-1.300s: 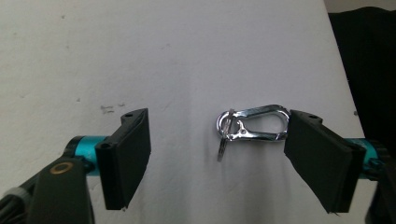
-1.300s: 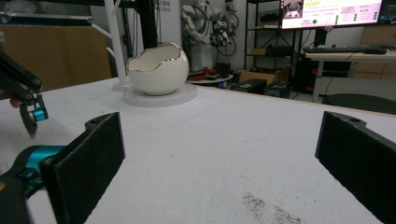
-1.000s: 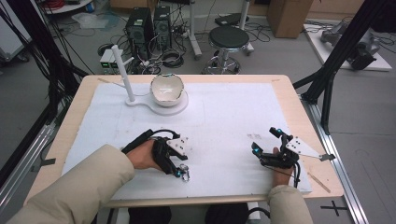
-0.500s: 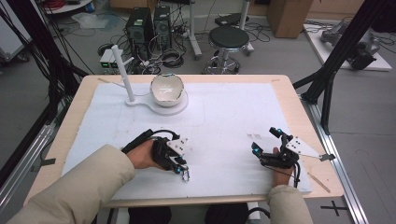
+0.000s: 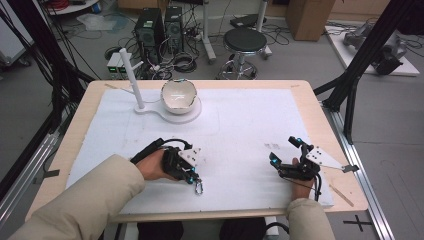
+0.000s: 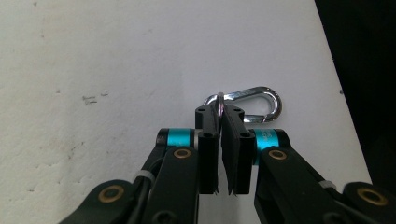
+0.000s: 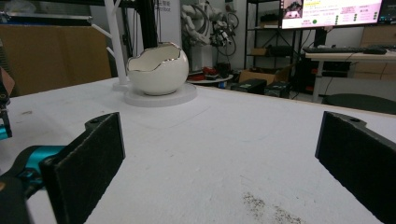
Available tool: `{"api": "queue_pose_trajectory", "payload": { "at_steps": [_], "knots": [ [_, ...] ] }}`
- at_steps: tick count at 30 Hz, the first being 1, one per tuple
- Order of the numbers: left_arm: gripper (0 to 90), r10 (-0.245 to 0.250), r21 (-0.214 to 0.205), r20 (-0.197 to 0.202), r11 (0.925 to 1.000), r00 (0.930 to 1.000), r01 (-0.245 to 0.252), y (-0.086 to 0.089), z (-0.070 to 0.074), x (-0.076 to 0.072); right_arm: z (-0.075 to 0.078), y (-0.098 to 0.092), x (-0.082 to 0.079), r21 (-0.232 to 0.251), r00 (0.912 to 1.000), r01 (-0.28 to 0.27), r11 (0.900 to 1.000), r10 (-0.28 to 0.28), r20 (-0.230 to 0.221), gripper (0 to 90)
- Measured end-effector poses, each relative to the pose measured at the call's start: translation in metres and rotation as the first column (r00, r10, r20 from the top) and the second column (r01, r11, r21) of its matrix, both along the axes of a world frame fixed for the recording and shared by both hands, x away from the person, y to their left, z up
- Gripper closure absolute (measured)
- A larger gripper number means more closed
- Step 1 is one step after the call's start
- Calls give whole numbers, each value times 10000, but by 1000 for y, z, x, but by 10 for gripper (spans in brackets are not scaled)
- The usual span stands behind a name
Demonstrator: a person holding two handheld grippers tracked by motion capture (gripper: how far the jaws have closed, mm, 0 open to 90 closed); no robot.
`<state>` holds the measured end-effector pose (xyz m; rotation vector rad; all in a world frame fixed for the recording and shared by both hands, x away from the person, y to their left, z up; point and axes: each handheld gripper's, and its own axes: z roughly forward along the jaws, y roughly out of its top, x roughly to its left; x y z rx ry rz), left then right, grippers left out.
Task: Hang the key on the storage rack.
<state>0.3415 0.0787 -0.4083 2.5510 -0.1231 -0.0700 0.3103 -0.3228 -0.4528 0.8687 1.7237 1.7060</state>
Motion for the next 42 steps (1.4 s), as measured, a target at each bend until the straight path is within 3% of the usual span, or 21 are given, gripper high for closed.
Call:
{"api": "queue_pose_trajectory", "payload": {
  "at_steps": [7, 10, 12, 17, 21, 25, 26, 27, 29, 30, 31, 32, 33, 34, 35, 36, 37, 39, 41, 42],
  "knots": [
    [880, 108, 27, 12, 9999, 9999, -108, -1, 1, -1, 0, 0, 0, 10, 10000, 2, 10000, -2, -23, 4],
    [885, 527, 24, -127, 9986, 9985, -527, 0, 3, 2, 0, 0, 0, 1, 10000, 5, 10000, -5, -21, 4],
    [886, 1063, -450, -416, 9931, 9935, -1082, 4, 6, 4, 0, 0, 0, 9, 10000, 2, 10000, -2, -23, 4],
    [889, 1252, -876, -575, 9876, 9905, -1300, 11, 12, 8, 0, 0, 1, 0, 10000, 15, 10000, -15, 45, 4],
    [889, 1493, -1593, -838, 9740, 9852, -1612, 20, 24, 9, 0, 0, 0, 17, 10000, 8, 10000, -8, -9, 4],
    [889, 1631, -1908, -795, 9658, 9834, -1756, 26, 30, 10, 0, 0, 0, -17, 10000, 17, 10000, -17, -47, 4],
    [889, 1772, -2148, -858, 9576, 9804, -1919, 32, 35, 10, 0, 0, 0, -30, 10000, -6, 10000, 6, -6, 4],
    [890, 1772, -2148, -858, 9576, 9804, -1919, 32, 35, 10, 0, 0, 0, 2, 10000, 25, 10000, -25, -9, 4],
    [889, 1947, -2449, -805, 9468, 9775, -2088, 42, 43, 11, 0, 0, 1, 13, 10000, 3, 10000, -3, 1, 4],
    [889, 1947, -2449, -805, 9468, 9775, -2088, 42, 43, 11, 0, 0, 1, 13, 10000, 3, 10000, -3, 2, 4],
    [890, 2043, -2592, -775, 9410, 9758, -2176, 47, 46, 11, 0, 0, 1, 25, 10000, 4, 10000, -4, -4, 4],
    [889, 2233, -2895, -797, 9274, 9715, -2369, 56, 53, 12, 0, 0, 1, 1, 10000, 25, 10000, -25, 47, 4],
    [889, 2233, -2895, -797, 9274, 9715, -2369, 56, 53, 12, 0, 0, 1, 1, 10000, 25, 10000, -25, 47, 4],
    [889, 2451, -3356, -852, 9056, 9658, -2594, 68, 59, 14, 0, -1, 1, -3, 10000, 13, 10000, -13, 40, 4],
    [889, 2451, -3356, -852, 9056, 9658, -2594, 68, 59, 14, 0, 0, 1, 11, 10000, 20, 10000, -20, 38, 5],
    [889, 2639, -3492, -907, 8946, 9603, -2788, 75, 62, 15, 0, -1, 1, -1, 10000, 30, 10000, -30, 50, 4],
    [889, 2953, -3636, -942, 8788, 9507, -3090, 88, 67, 17, 0, 0, 2, 0, 10000, 23, 10000, -23, 27, 4],
    [889, 3056, -3642, -890, 8759, 9480, -3166, 94, 71, 18, 0, -1, 2, -10, 10000, 48, 10000, -48, 44, 4],
    [889, 3270, -3818, -814, 8624, 9415, -3325, 106, 81, 20, 0, 0, 1, 42, 9999, 22, 10000, -22, -107, 5],
    [889, 3480, -4139, -795, 8410, 9341, -3485, 118, 92, 23, 0, 0, 1, 49, 9999, 19, 10000, -18, -124, 4]
  ]
}}
